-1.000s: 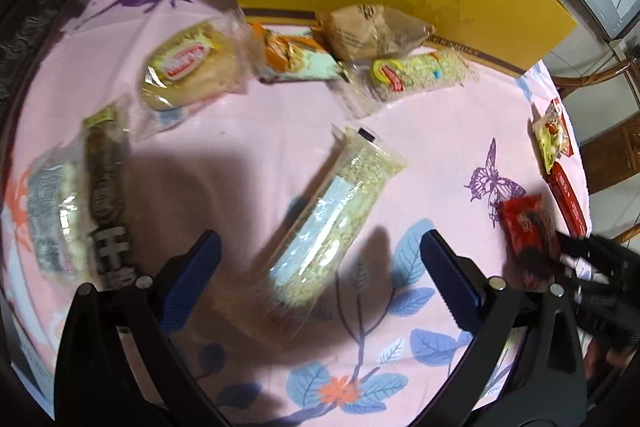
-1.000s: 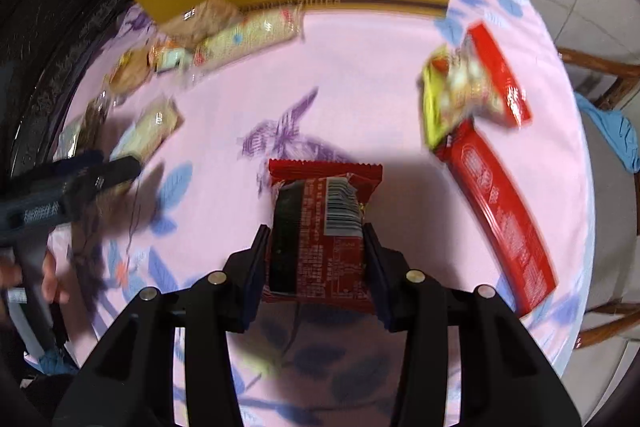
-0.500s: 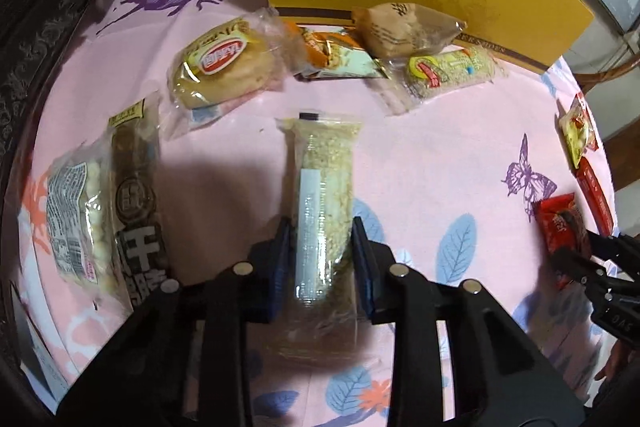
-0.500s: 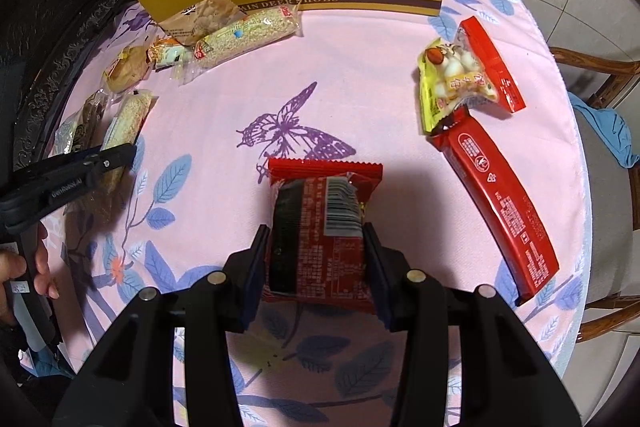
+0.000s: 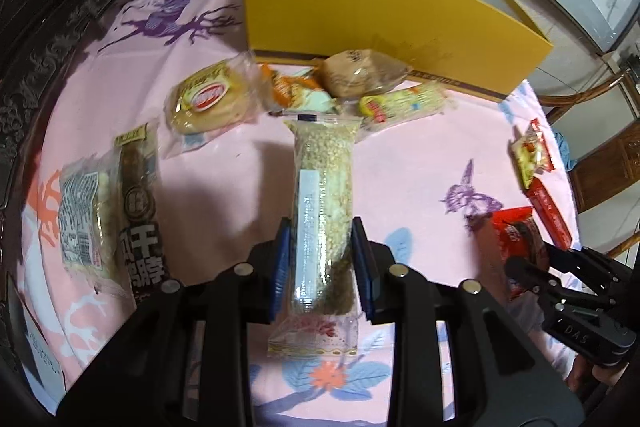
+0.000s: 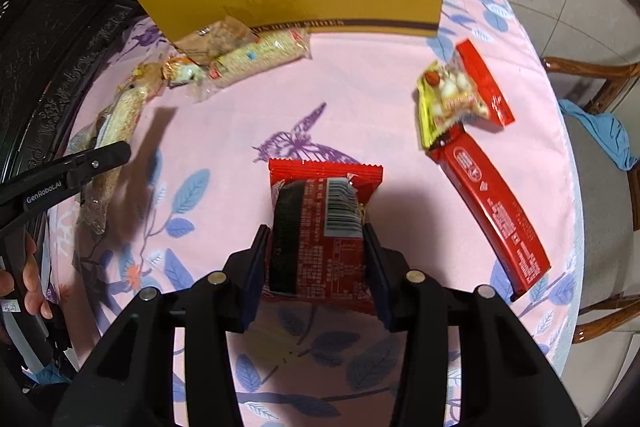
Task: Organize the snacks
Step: 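Lower the red wafer and rice bar into the yellow box and open both grippers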
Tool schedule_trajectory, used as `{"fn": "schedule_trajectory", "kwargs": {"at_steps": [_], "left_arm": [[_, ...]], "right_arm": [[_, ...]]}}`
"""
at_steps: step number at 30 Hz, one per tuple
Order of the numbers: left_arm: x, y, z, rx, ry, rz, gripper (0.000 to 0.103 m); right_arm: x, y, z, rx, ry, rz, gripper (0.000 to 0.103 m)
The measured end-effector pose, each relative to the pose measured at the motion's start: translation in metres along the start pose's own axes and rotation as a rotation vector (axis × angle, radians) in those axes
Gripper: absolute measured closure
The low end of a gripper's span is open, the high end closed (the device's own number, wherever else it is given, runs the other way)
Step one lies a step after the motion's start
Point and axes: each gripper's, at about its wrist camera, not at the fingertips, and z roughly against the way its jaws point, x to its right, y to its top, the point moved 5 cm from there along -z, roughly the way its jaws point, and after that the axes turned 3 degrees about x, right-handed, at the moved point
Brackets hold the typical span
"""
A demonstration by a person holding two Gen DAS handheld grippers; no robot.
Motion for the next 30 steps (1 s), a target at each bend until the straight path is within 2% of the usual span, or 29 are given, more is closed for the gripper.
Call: {"fn": "schedule_trajectory", "kwargs": {"at_steps": [8, 14, 19, 24, 27, 30], "left_arm": [[0.012, 0.008, 0.008, 0.016, -0.025, -0.011, 0.074], [0.023, 0.031, 0.018, 0.055, -0.045, -0.026, 0.074], [0.038, 0.080, 0.026, 0.113, -0.061, -0.035, 0.074], [0.049, 0.139, 0.035, 0.184, -0.058, -0.056, 0.074], [0.053, 0.178, 0.040, 0.215, -0.046, -0.065, 0.074], [0.054, 0.201, 0.044, 0.235, -0.037, -0.067, 0.074]], "right_arm": [[-0.003, 0.009, 0.015, 0.042, 0.009, 0.006, 0.058], [-0.005, 0.037, 0.035, 0.118, 0.000, 0.018, 0.058], [-0.002, 0.084, 0.054, 0.197, 0.009, 0.003, 0.058], [-0.013, 0.150, 0.074, 0.306, 0.014, 0.026, 0.058], [-0.016, 0.188, 0.080, 0.342, 0.019, 0.032, 0.058], [-0.019, 0.217, 0.085, 0.368, 0.010, 0.049, 0.058]]}}
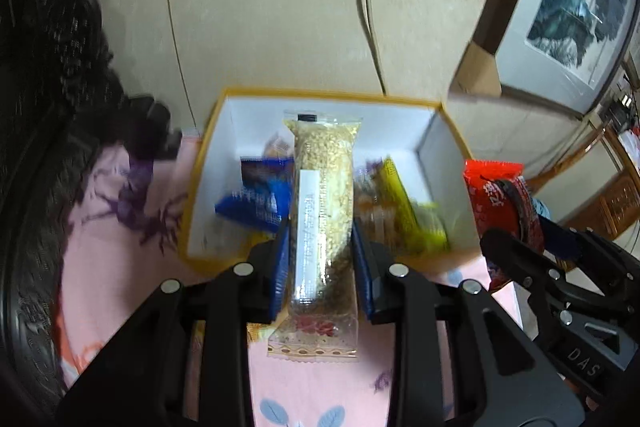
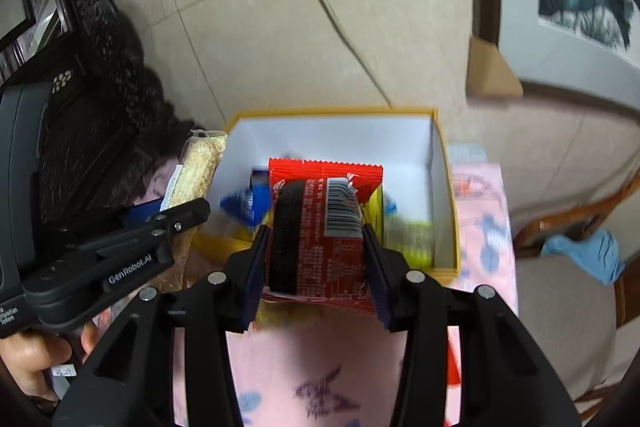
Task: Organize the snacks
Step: 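Lower the red wafer and rice bar into the yellow box and open both grippers, then grasp the red-and-yellow snack bag with the right gripper while the left gripper grasps the sausage stick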
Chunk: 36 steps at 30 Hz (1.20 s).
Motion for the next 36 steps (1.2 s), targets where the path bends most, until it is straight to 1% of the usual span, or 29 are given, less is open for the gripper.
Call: {"fn": "schedule_trajectory", "kwargs": {"at_steps": [4, 11, 12, 13, 14, 15, 16, 18, 23, 29, 33, 35, 36], "left_arm": [[-0.001, 0.024, 0.002, 0.029, 0.001, 0.001, 0.074], [0.002, 0.048, -0.001, 0.051, 0.000, -0.005, 0.073], [0.002, 0.050, -0.002, 0.050, -0.001, -0.005, 0.068], [0.003, 0.053, -0.004, 0.047, 0.001, -0.006, 0.038], [-0.001, 0.057, -0.003, 0.064, 0.041, 0.001, 0.021], [-0.005, 0.061, 0.000, 0.087, 0.082, 0.011, 0.014], [-0.010, 0.065, 0.002, 0.105, 0.082, 0.038, 0.003], [-0.015, 0.066, 0.002, 0.097, 0.066, 0.063, 0.002], [-0.022, 0.061, 0.000, 0.077, 0.062, 0.081, 0.002], [-0.019, 0.045, 0.011, 0.062, 0.032, 0.078, 0.002], [-0.020, 0.017, 0.025, 0.047, -0.001, 0.091, 0.002], [-0.020, -0.011, 0.032, 0.022, -0.026, 0.098, 0.002], [-0.019, -0.019, 0.033, 0.012, -0.033, 0.100, 0.002]], "right_arm": [[0.001, 0.024, -0.004, 0.025, -0.004, 0.017, 0.058], [0.003, 0.050, -0.014, 0.048, -0.015, 0.013, 0.057], [0.004, 0.053, -0.017, 0.046, -0.024, 0.014, 0.053], [0.006, 0.057, -0.021, 0.044, -0.037, 0.015, 0.047], [0.007, 0.059, -0.024, 0.046, -0.047, 0.013, 0.041], [0.015, 0.062, -0.026, 0.059, -0.073, -0.004, 0.038], [0.018, 0.063, -0.027, 0.062, -0.074, -0.020, 0.038], [0.028, 0.062, -0.028, 0.044, -0.064, -0.046, 0.038], [0.037, 0.051, -0.023, 0.029, -0.079, -0.033, 0.038], [0.057, 0.034, -0.008, 0.001, -0.084, -0.022, 0.038], [0.080, -0.002, 0.005, -0.034, -0.075, -0.035, 0.038], [0.091, -0.030, 0.008, -0.064, -0.080, -0.038, 0.038], [0.099, -0.053, 0.007, -0.095, -0.085, -0.044, 0.038]]}}
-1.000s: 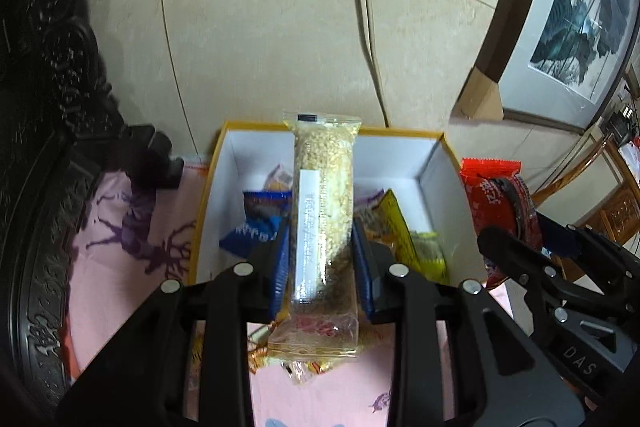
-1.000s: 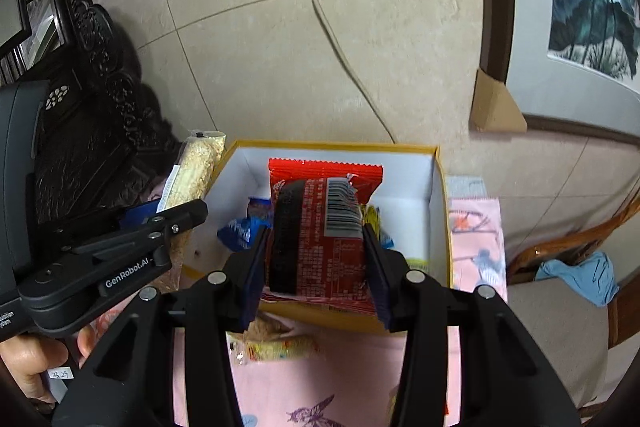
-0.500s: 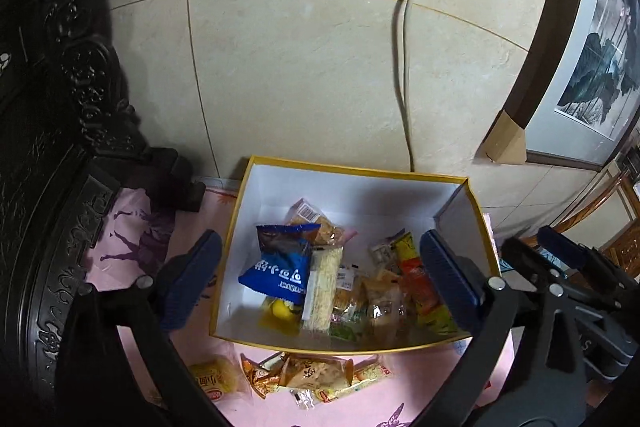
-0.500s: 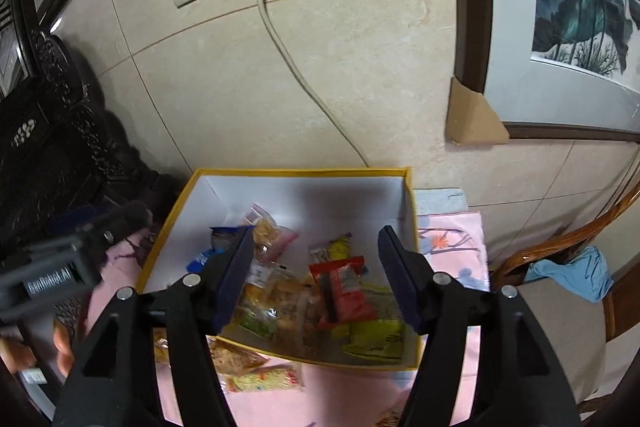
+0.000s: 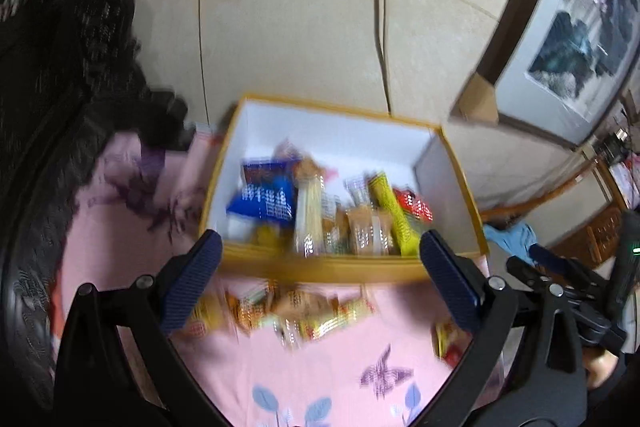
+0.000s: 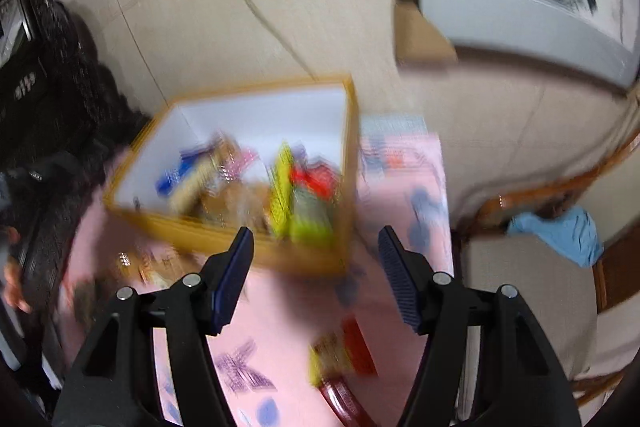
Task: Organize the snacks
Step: 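Grasp the red-and-yellow snack bag with the right gripper while the left gripper grasps the sausage stick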
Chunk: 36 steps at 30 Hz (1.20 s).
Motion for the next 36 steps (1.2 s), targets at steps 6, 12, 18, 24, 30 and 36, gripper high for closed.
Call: {"fn": "schedule_trajectory", "kwargs": {"at_steps": [6, 12, 18, 24, 30, 36], "left_arm": [[-0.008, -0.082, -0.004, -0.131, -0.032, 0.024, 0.002], [-0.043, -0.136, -0.005, -0.221, 0.028, 0.090, 0.002], [-0.081, -0.154, 0.004, -0.227, 0.105, 0.123, 0.002], [-0.131, -0.158, 0.019, -0.207, 0.180, 0.226, 0.002], [-0.171, -0.169, 0.016, -0.256, 0.253, 0.273, 0.002], [-0.173, -0.186, -0.016, -0.309, 0.273, 0.246, 0.002]], "right_arm": [[0.023, -0.083, -0.038, -0.156, -0.044, -0.035, 0.038], [0.018, -0.109, -0.067, -0.201, -0.031, -0.073, 0.038], [0.005, -0.118, -0.081, -0.211, -0.035, -0.018, 0.064], [-0.017, -0.129, -0.076, -0.240, 0.021, 0.016, 0.069], [-0.047, -0.160, -0.057, -0.273, 0.088, 0.024, 0.069], [-0.069, -0.177, -0.047, -0.292, 0.111, 0.051, 0.069]]}}
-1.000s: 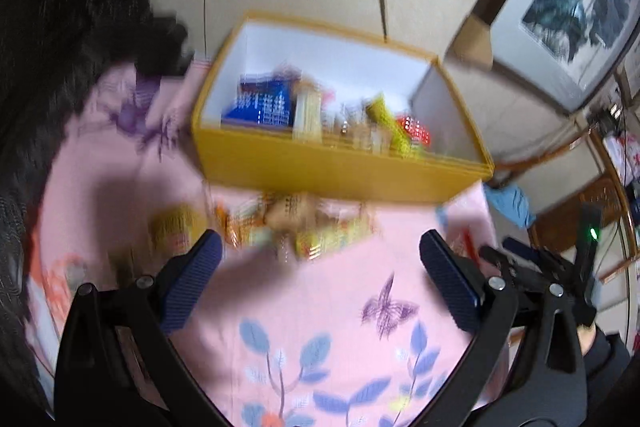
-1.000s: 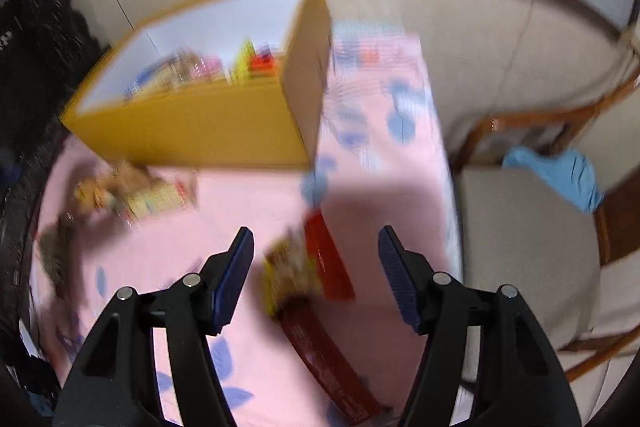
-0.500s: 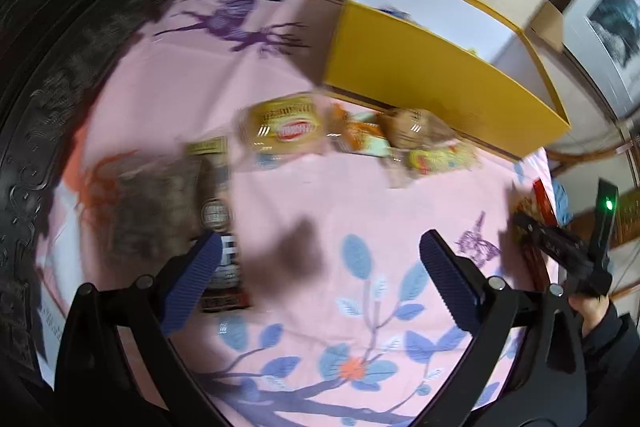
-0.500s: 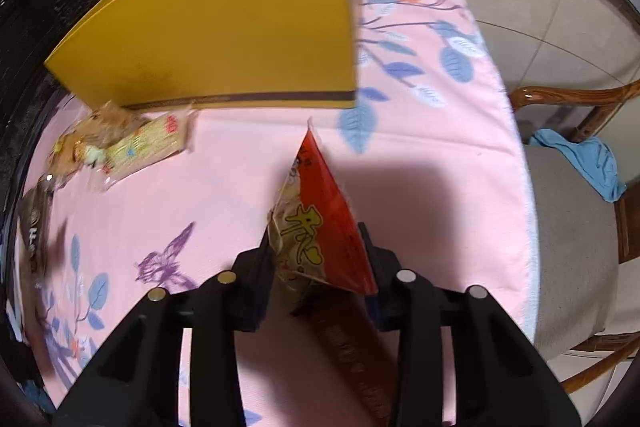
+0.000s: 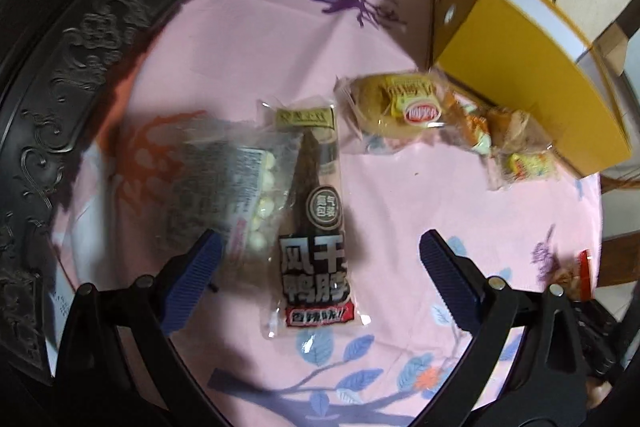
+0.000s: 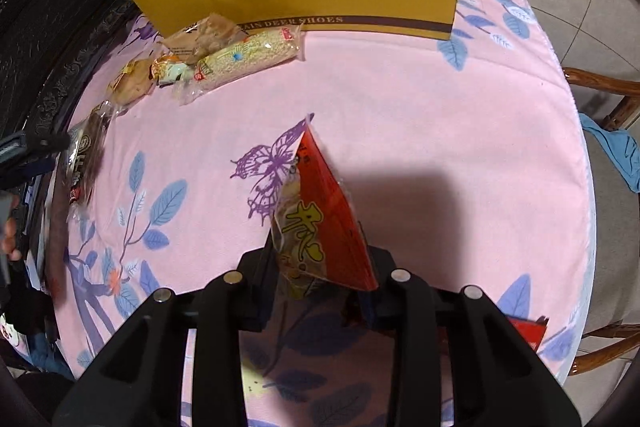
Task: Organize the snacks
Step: 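Grasp the red-and-yellow snack bag with the right gripper while the left gripper grasps the sausage stick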
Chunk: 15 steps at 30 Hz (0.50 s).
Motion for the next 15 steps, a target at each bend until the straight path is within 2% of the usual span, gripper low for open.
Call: {"fn": "schedule_trajectory", "kwargs": {"at_steps": [5, 12, 15], "left_arm": [[0.008, -0.006, -0.022, -0.016, 0.040, 0.007, 0.003], [0.030, -0.028, -0.018, -0.033, -0.019, -0.037, 0.003], [0.039, -0.030, -0.009, -0.007, -0.048, -0.045, 0.003]], "right_arm": [[0.002, 0.002, 0.000, -0.010, 0.010, -0.032, 0.069], [0.002, 0.001, 0.000, -0.012, 0.001, -0.042, 0.069], [0.001, 0.001, 0.001, -0.012, 0.000, -0.039, 0.069]]}}
